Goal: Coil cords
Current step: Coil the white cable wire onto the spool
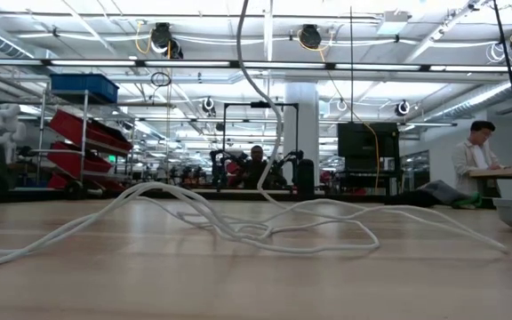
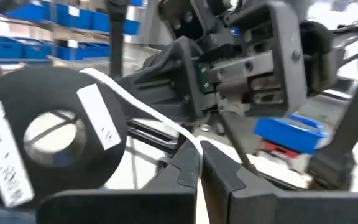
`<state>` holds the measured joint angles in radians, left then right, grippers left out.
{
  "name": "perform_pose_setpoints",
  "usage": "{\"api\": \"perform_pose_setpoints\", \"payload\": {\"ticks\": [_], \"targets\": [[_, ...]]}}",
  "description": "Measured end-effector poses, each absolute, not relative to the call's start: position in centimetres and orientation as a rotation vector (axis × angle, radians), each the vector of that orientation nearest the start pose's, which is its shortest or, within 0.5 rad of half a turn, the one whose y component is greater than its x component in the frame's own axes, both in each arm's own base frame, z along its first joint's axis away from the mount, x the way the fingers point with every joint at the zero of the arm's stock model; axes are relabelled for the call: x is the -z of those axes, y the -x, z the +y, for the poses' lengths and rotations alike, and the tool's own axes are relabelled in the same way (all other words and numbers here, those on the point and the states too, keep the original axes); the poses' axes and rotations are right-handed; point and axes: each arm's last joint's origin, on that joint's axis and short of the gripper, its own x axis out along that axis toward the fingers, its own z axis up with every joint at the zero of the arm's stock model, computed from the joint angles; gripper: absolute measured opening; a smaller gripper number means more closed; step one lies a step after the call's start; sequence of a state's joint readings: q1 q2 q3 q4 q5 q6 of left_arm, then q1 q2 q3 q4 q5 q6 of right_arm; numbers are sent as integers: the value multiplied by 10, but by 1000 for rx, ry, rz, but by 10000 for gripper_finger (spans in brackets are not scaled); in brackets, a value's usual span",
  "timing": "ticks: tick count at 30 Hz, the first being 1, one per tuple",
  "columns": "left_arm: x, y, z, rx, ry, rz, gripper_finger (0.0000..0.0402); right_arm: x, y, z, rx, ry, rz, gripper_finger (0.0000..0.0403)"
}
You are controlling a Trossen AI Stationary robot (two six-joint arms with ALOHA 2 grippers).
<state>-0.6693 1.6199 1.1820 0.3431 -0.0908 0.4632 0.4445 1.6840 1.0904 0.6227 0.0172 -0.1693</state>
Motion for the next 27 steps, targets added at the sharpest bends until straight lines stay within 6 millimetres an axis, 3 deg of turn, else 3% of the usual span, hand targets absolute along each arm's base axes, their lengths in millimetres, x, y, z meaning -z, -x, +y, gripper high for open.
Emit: {"api": "perform_pose_setpoints", "payload": {"ticks": [11, 15, 20, 27], "targets": [[-319, -296, -233, 565, -520, -169, 2, -268, -347, 161, -492, 25, 111, 15], [-318, -294, -235, 435, -529, -125, 2, -263, -343, 166, -497, -25, 198, 41], [-317, -288, -241, 346, -537, -89, 2, -262, -327, 176, -457, -47, 309, 80], [-330, -271, -245, 307, -482, -90, 2, -281, -296, 188, -261, 9, 329, 114]]}}
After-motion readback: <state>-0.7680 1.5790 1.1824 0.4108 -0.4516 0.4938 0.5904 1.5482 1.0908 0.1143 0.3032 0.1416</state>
